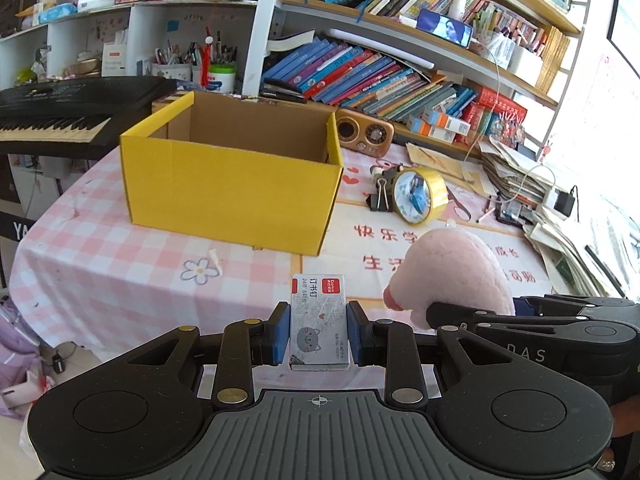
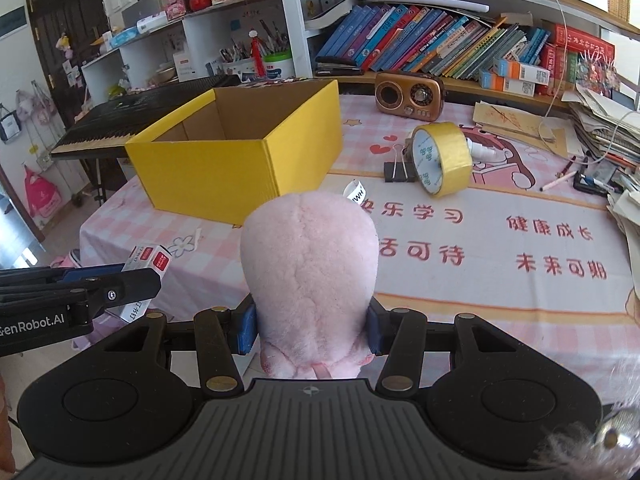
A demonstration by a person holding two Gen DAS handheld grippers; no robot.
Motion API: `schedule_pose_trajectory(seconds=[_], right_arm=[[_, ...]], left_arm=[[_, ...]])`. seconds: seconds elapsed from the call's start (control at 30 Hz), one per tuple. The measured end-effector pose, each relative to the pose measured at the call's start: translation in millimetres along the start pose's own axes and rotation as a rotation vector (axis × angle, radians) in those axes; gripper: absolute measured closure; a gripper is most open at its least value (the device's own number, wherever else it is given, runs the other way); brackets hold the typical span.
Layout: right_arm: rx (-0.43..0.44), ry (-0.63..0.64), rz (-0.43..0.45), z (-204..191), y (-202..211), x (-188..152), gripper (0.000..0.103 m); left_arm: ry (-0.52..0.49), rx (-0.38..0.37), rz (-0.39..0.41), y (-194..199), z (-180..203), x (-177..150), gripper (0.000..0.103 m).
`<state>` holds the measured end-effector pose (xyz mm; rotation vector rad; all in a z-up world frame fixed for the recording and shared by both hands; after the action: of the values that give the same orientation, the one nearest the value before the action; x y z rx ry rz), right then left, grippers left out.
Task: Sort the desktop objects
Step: 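Carry the card and pig with both tools over the yellow box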
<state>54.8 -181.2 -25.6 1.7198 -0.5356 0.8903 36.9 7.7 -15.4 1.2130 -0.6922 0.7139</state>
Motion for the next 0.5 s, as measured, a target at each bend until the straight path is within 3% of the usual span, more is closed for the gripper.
schedule_pose_trajectory(seconds=[0.5], right_arm=[[0.002,-0.014,-0.003,-45.1,8.3,-18.6,0.055]], left_arm=[[-0.014,0.002,-0.003,29.6,-35.2,-13.4,0.075]])
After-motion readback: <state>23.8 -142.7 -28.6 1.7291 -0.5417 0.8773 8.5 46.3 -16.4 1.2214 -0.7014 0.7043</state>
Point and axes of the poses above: each gripper's, at about its wrist camera, not at the fingertips, and y roughly against the way its jaws point, z to its right, x to its top, the point moved 1 cm from there along -y, roughly the way its jaws point, and after that the axes turned 4 degrees about z, right-handed, at the moved point
